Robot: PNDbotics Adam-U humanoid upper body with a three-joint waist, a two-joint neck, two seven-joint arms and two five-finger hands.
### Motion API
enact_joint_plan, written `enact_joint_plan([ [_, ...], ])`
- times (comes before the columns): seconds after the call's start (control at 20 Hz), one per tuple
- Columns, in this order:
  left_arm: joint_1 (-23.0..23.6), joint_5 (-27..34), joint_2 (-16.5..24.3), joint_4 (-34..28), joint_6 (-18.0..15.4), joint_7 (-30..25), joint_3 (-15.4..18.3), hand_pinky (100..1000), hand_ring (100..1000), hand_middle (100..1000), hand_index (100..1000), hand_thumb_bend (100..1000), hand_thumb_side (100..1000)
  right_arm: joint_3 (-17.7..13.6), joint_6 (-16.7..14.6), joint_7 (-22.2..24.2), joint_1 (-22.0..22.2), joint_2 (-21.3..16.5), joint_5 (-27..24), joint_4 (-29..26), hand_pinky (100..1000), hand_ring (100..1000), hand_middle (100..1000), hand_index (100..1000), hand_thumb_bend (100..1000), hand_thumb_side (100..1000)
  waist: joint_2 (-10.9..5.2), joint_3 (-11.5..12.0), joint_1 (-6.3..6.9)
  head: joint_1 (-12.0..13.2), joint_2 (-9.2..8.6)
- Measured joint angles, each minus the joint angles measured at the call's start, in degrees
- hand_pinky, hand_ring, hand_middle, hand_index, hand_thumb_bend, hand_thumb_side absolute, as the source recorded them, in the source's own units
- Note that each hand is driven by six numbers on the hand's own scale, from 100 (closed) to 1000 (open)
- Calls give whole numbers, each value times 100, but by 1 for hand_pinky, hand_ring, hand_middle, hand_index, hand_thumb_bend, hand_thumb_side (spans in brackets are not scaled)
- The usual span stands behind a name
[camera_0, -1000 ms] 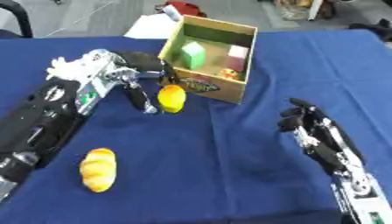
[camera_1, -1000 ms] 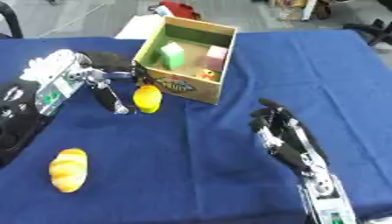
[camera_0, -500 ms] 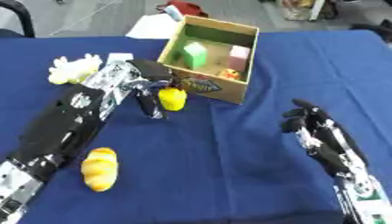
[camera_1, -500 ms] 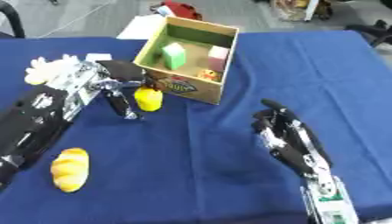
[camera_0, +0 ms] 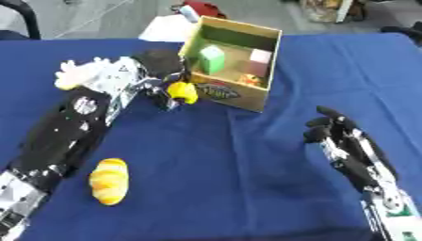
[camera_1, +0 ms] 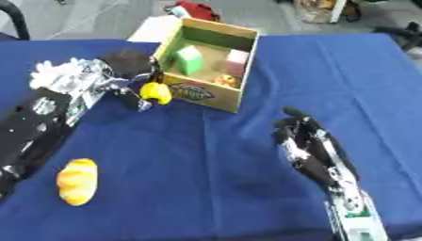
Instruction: Pick up objects on the table and place them in the box.
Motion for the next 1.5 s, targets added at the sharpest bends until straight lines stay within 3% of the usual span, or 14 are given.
enact_joint_plan([
  [0.25, -402, -198, 23, -263, 225, -88, 240, 607, 473, 465, 661, 307, 205, 4, 1, 1, 0, 0, 0, 2, 643, 645, 663, 892, 100, 416, 0, -38, 0, -8, 0],
  [0.55, -656, -1034, -717, 839, 459, 573, 663, 678, 551, 547, 745, 279, 208, 67, 9, 36, -2, 4, 0, 19, 643, 645, 662, 892, 100, 414, 6, -228, -2, 63, -1],
  [0.65, -674, -1307, -969, 1231, 513, 848, 790, 712, 631, 622, 828, 331, 222, 72, 6, 49, -3, 19, 0, 31, 643, 645, 662, 892, 100, 414, 6, -281, -2, 109, -1],
  [0.75, -675, -1536, -1141, 1525, 571, 1104, 887, 742, 690, 691, 908, 495, 230, 76, 8, 61, -4, 47, -1, 32, 643, 645, 662, 892, 100, 414, 6, -315, -2, 139, -1],
  [0.8, -675, -1632, -1188, 1621, 601, 1226, 923, 749, 699, 708, 920, 525, 231, 84, 10, 62, -4, 49, -2, 32, 643, 645, 662, 892, 100, 414, 6, -327, -2, 151, -1],
  [0.9, -674, -1768, -1224, 1724, 666, 1456, 975, 765, 726, 750, 945, 579, 378, 88, 10, 63, -5, 49, -2, 32, 643, 645, 662, 892, 100, 413, 6, -330, -2, 155, -1],
  [0.95, -673, -1812, -1220, 1726, 697, 1557, 993, 772, 736, 769, 950, 561, 428, 88, 10, 63, -5, 49, -3, 32, 643, 645, 662, 892, 100, 413, 6, -329, -2, 153, -1],
  [1.0, -671, -1824, -1212, 1716, 718, 1640, 1007, 772, 735, 769, 948, 544, 413, 87, 11, 63, -5, 49, -3, 32, 643, 645, 662, 892, 100, 414, 6, -327, -2, 148, -1],
  [1.05, -665, -1798, -1189, 1670, 723, 1698, 1010, 771, 730, 761, 939, 507, 294, 86, 10, 61, -5, 49, -3, 32, 643, 645, 662, 892, 100, 414, 6, -320, -2, 136, -1],
  [1.15, -647, -1587, -1020, 1445, 677, 1722, 1005, 767, 708, 724, 910, 438, 207, 76, 9, 57, -5, 48, -3, 32, 643, 644, 662, 892, 100, 413, 6, -279, -1, 96, -1],
  [1.5, -82, 314, 499, -312, 41, 930, 707, 770, 693, 691, 867, 364, 231, 29, 14, 14, -3, 11, -1, 34, 643, 644, 662, 892, 100, 412, 6, -76, 0, -62, 0],
])
